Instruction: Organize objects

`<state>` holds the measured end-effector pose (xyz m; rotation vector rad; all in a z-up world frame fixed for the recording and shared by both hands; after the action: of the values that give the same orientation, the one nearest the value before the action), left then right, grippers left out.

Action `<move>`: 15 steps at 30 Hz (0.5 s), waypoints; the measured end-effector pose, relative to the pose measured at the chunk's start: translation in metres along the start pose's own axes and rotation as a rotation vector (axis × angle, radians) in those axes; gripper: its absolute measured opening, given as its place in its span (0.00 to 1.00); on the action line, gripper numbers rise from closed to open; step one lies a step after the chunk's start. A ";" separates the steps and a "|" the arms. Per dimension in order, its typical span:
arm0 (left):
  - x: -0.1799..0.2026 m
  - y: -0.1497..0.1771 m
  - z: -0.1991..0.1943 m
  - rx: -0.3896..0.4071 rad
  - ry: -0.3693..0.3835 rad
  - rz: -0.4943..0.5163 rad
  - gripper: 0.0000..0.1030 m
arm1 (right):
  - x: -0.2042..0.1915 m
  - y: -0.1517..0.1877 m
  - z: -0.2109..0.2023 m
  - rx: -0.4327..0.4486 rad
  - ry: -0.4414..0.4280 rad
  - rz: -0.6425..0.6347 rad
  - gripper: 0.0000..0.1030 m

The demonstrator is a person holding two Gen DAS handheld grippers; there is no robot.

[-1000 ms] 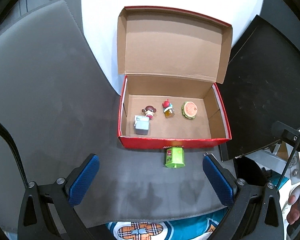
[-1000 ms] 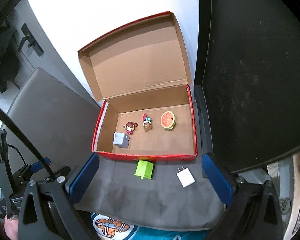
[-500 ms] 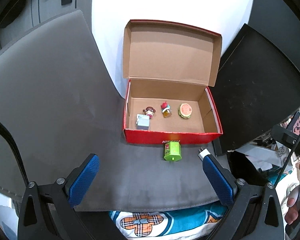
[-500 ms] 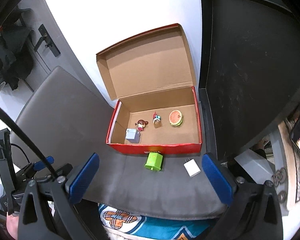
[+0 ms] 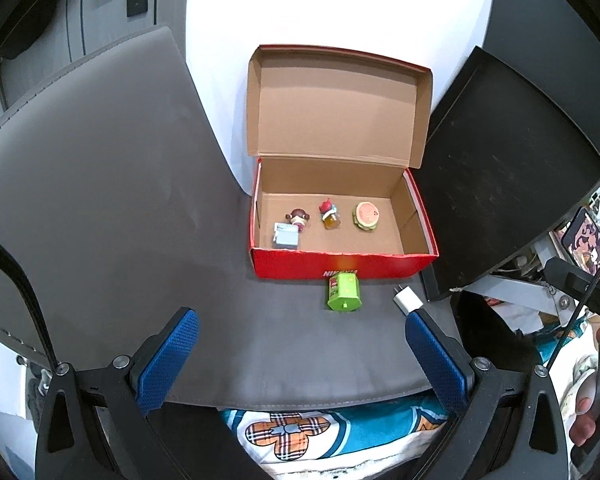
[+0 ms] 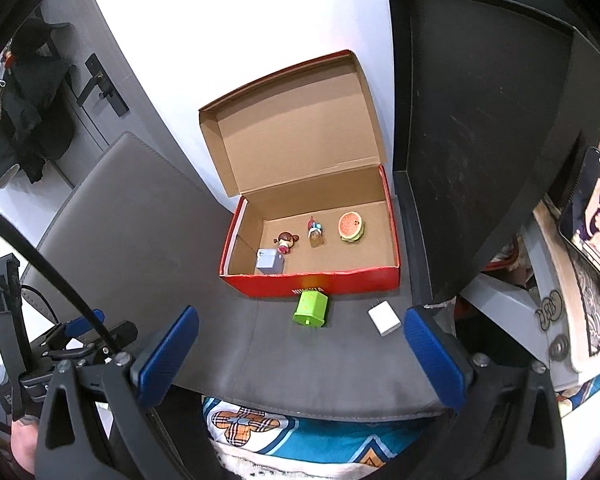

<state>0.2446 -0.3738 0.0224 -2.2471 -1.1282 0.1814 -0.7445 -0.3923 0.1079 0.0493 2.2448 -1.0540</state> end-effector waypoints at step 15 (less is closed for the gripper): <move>0.007 0.002 0.006 -0.018 0.002 0.024 1.00 | 0.008 0.003 0.001 -0.017 -0.007 -0.007 1.00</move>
<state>0.2477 -0.3668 0.0179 -2.2774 -1.1061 0.1793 -0.7494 -0.3927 0.1004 0.0301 2.2491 -1.0367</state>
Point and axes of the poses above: each gripper's, at about its wrist camera, not at the fingertips, and z roughly the way its jaws point, x to its right, y to its underside, the point moved 1 cm from there along z, roughly the way its jaws point
